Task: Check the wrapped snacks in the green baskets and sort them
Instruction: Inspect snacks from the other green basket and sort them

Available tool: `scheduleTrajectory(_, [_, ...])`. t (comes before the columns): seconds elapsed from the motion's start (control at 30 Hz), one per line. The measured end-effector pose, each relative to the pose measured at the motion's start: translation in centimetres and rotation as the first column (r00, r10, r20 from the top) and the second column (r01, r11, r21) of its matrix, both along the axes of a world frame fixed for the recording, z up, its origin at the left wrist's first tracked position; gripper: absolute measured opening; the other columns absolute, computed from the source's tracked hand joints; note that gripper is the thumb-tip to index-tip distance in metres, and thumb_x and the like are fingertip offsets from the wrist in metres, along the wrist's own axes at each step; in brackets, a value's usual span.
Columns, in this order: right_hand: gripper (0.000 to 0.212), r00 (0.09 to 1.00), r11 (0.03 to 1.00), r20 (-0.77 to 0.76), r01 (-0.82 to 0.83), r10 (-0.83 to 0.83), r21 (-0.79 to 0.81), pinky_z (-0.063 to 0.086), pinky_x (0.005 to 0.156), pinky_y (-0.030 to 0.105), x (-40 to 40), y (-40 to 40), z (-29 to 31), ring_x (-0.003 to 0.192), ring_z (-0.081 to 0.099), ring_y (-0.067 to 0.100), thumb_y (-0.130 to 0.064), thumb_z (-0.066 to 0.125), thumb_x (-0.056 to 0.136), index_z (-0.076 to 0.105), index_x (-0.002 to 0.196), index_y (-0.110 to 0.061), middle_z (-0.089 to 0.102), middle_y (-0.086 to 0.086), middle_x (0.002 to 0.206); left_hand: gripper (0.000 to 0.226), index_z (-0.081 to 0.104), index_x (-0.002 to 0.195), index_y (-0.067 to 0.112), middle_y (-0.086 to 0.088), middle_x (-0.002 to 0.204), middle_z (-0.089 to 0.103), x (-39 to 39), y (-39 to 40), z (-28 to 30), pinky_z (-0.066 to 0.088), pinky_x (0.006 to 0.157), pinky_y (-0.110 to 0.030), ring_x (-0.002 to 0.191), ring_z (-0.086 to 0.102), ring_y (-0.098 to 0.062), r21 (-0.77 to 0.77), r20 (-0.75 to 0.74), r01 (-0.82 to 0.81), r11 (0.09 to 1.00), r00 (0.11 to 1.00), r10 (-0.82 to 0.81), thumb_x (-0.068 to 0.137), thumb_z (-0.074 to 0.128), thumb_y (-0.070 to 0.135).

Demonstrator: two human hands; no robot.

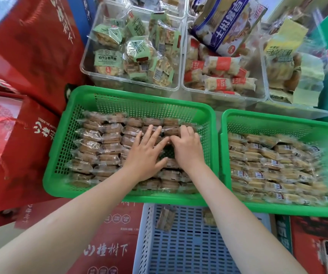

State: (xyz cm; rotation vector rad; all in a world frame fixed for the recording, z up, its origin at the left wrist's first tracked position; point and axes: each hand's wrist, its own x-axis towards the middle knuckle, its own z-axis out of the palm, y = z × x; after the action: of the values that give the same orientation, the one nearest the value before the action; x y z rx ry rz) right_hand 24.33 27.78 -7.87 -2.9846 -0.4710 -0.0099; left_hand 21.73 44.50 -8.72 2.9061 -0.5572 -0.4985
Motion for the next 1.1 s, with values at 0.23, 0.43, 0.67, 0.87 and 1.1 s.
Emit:
scheduleTrajectory(0.23, [0.034,0.96,0.925,-0.165,0.264,-0.225,0.274,0.047,0.092,0.044,2.4,-0.8,1.2,0.112,0.053,0.034,-0.008,0.058,0.096,0.059,0.129,-0.004,0.056,0.017,0.119,0.068,0.008,0.161,0.035,-0.006,0.168,-0.019,0.1,-0.2,0.0,-0.008,0.124,-0.054,0.154,-0.021,-0.029,0.073,-0.046,0.033,0.997,0.998,-0.03,0.101,0.016,0.066])
scheduleTrajectory(0.43, [0.028,0.942,0.935,-0.166,0.318,-0.292,0.157,0.048,0.07,0.041,2.8,0.3,0.5,0.098,0.055,0.038,0.003,0.051,0.093,0.062,0.117,-0.007,0.054,0.017,0.105,0.066,0.011,0.161,0.035,-0.006,0.169,-0.015,0.1,-0.5,0.4,-0.009,0.124,-0.054,0.154,-0.02,-0.028,0.067,-0.073,0.017,0.998,0.997,-0.012,0.102,0.019,0.064])
scheduleTrajectory(0.67, [0.035,0.931,0.928,-0.232,0.326,-0.282,0.181,0.035,0.067,0.037,2.4,0.3,1.6,0.085,0.053,0.035,0.008,0.043,0.092,0.054,0.119,-0.01,0.053,0.017,0.107,0.065,0.017,0.16,0.035,-0.008,0.169,-0.013,0.3,-0.3,0.4,-0.008,0.124,-0.053,0.155,-0.016,-0.028,0.044,-0.08,0.011,0.999,0.997,-0.007,0.102,0.026,0.064])
scheduleTrajectory(0.87, [0.009,0.916,0.782,-0.335,0.372,-0.221,0.5,0.038,0.076,0.031,1.4,-1.1,6.2,0.095,0.054,0.022,-0.01,0.046,0.102,0.054,0.103,-0.012,0.056,0.003,0.104,0.065,0.019,0.159,0.033,-0.006,0.169,-0.013,0.8,-0.2,1.3,-0.007,0.125,-0.053,0.155,-0.016,-0.027,0.028,-0.134,-0.007,1.0,0.991,0.011,0.102,0.034,0.059])
scheduleTrajectory(1.1, [0.008,0.868,0.403,-0.366,0.484,-0.336,0.777,0.049,0.072,0.022,-5.2,-2.2,12.9,0.079,0.058,0.005,-0.014,0.051,0.102,0.054,0.099,-0.021,0.062,0.001,0.092,0.035,0.057,0.138,0.018,0.006,0.132,0.062,-0.6,0.9,7.5,0.051,0.091,-0.019,0.121,0.057,0.002,-0.584,-0.537,-0.644,0.495,0.763,0.36,0.106,0.044,0.016])
